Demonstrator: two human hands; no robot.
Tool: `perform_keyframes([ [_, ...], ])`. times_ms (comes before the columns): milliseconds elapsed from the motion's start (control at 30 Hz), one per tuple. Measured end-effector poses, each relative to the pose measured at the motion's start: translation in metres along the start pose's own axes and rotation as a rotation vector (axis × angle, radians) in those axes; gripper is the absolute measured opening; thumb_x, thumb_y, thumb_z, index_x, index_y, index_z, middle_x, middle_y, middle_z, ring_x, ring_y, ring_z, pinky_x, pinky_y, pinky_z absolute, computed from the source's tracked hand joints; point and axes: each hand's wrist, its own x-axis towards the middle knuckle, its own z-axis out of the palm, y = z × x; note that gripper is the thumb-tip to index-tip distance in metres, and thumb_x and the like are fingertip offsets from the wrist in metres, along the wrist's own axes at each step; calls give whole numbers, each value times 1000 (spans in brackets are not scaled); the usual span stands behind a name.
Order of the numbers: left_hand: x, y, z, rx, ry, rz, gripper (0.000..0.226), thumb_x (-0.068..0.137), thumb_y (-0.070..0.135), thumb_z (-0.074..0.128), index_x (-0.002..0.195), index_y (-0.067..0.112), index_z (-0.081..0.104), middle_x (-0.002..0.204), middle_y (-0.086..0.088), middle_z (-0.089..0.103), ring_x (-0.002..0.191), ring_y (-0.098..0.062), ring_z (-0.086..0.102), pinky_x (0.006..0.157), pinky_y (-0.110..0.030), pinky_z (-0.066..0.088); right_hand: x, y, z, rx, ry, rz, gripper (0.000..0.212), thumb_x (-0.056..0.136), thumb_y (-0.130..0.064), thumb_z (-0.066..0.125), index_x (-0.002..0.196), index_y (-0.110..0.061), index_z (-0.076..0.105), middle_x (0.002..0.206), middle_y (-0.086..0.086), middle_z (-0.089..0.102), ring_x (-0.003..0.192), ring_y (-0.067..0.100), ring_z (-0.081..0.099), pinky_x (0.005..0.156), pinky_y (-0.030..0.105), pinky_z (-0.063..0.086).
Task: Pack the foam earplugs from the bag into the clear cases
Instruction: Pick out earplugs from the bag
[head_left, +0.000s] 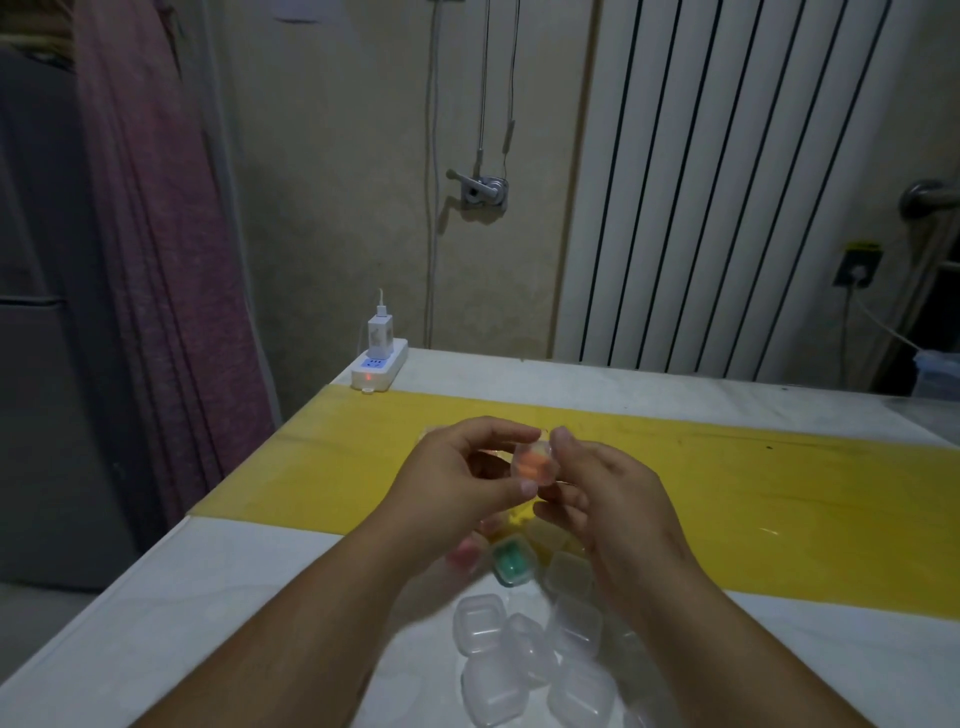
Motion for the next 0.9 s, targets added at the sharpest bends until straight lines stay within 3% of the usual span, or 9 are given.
perform_keyframes([
  [100,1,0,-4,9,24,22,46,75,-5,75,108,27,69,103,0,71,84,-10,67,75,-40,58,1,0,-2,-129,55,-50,10,81,-19,75,84,-10,73,72,3,74,64,10,67,60,24,52],
  [233,6,-1,-10,-69,74,5,26,85,-1,66,103,17,71,97,-5,73,81,-14,66,69,-26,57,5,-4,-8,-171,119,-140,5,80,-12,76,83,-11,72,70,2,73,64,12,67,60,24,55],
  [367,3,1,-9,-36,6,-24,15,81,4,72,93,13,72,80,-3,73,71,-13,67,66,-26,56,0,-1,-5,-180,-49,-115,9,83,-16,73,90,-10,75,82,9,75,73,14,71,63,22,54],
  [467,8,1,-16,36,67,-55,14,81,-1,71,89,9,73,80,-5,72,70,-13,65,61,-23,52,1,0,-4,-170,-15,-98,15,92,-16,62,83,-17,74,81,6,74,71,12,70,65,30,56],
  [567,9,2,-31,227,43,-189,15,81,-11,63,82,0,73,82,-13,71,58,-11,58,51,-16,45,3,2,-6,-259,33,-111,15,93,-17,61,83,-20,71,75,-1,72,67,8,66,65,32,55],
  [667,8,1,-46,436,-89,-355,18,80,-11,62,72,1,73,83,-27,71,60,-21,61,57,-24,51,4,5,-7,-336,48,-120,12,92,-18,63,85,-22,72,76,-3,72,69,12,64,67,35,55],
  [800,5,1,-56,749,-179,-310,18,71,2,73,81,17,72,73,-6,71,62,-14,66,62,-29,57,8,10,-10,-441,60,-159,13,91,-17,64,88,-27,72,81,-5,72,73,11,64,73,37,54],
  [900,5,-2,-49,872,-129,-245,18,64,9,80,70,20,67,66,7,62,60,-9,58,60,-26,51,13,15,-13,-578,70,-199,14,90,-16,63,92,-27,72,84,-11,70,80,8,63,71,25,50],
])
